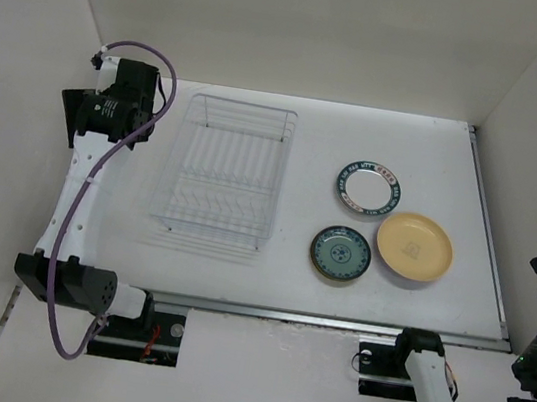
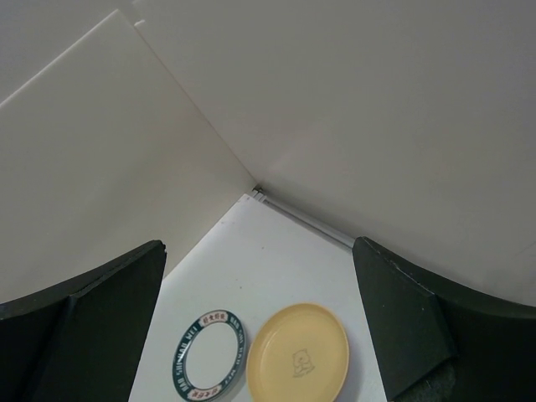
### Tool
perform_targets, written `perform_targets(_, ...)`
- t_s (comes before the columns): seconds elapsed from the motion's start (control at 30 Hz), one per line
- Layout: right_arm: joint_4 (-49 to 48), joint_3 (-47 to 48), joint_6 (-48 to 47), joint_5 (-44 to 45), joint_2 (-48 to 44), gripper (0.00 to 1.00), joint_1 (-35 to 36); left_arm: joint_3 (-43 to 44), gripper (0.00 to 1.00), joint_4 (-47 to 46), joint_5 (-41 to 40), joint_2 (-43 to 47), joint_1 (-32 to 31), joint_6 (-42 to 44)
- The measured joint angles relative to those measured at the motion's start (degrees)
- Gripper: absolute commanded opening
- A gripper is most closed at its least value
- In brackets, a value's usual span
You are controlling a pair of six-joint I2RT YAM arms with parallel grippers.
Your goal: Unload the plates from the dish rack
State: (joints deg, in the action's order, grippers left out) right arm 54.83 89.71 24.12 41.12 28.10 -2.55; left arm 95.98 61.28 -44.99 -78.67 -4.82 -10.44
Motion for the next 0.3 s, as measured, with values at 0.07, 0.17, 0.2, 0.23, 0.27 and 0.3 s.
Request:
perform_targets(0.07,0.1,-0.2,-0.2,-0.5,0.0,0.99,0.0,0.0,1.0,0.0,0.2,0.1,0.0,0.0)
perform_targets(0.17,0.1,-0.3,-0.3,-1.1,0.0,0.99,0.0,0.0,1.0,0.0,0.6,0.2,0.0,0.0)
perform_targets(0.2,0.1,-0.3,-0.3,-1.3,0.0,0.99,0.0,0.0,1.0,0.0,0.8,0.3,0.0,0.0)
perform_targets(0.23,0.1,-0.3,-0.5,-1.6,0.0,0.99,0.0,0.0,1.0,0.0,1.0,0.4,0.0,0.0)
perform_targets(0.27,0.1,-0.3,-0.6,-2.0,0.0,0.99,0.0,0.0,1.0,0.0,1.1,0.5,0.0,0.0)
perform_targets(0.3,0.1,-0.3,-0.9,-2.4,0.0,0.99,0.0,0.0,1.0,0.0,1.2,0.6,0.0,0.0)
